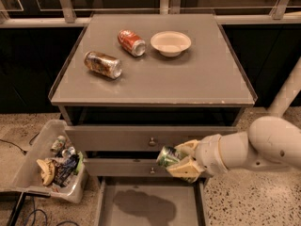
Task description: Place green can into bottom drawer
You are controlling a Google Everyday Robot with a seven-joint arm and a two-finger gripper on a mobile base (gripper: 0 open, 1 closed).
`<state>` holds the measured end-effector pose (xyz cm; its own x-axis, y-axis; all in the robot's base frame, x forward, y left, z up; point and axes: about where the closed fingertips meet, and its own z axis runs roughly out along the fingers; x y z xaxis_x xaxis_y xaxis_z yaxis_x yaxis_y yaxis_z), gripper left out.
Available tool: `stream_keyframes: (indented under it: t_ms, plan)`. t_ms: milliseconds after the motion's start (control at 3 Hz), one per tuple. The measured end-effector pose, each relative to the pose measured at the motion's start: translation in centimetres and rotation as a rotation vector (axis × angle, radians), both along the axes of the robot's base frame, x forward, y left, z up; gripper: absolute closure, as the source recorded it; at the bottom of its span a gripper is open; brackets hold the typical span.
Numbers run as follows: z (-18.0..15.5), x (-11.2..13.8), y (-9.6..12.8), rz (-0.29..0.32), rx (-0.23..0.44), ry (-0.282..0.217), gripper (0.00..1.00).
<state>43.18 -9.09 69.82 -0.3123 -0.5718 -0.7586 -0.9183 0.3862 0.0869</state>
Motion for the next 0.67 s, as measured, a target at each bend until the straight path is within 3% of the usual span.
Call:
stream_keyframes:
  t_ms: [333, 667]
  plan:
    - [-2.6, 1.0, 0.2, -0.060, 0.037, -0.086, 1.00]
    - [-8.1, 4.6, -2.6, -0.120, 0.057, -0.120, 1.00]
